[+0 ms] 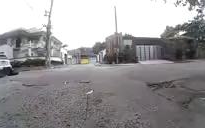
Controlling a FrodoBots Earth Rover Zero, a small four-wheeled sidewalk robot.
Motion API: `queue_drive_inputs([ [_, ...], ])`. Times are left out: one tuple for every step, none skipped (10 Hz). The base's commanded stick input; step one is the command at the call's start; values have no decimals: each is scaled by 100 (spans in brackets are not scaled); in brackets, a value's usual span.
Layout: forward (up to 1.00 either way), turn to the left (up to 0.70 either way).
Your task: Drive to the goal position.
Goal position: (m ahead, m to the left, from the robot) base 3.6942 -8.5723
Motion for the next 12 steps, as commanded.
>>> queue_drive_inputs([
  [100, 1],
  [100, 1],
  [100, 1],
  [100, 1],
  [100, 1],
  [100, 1],
  [100, 1],
  [100, -2],
  [100, -20],
  [100, -39],
  [100, -39],
  [100, -39],
])
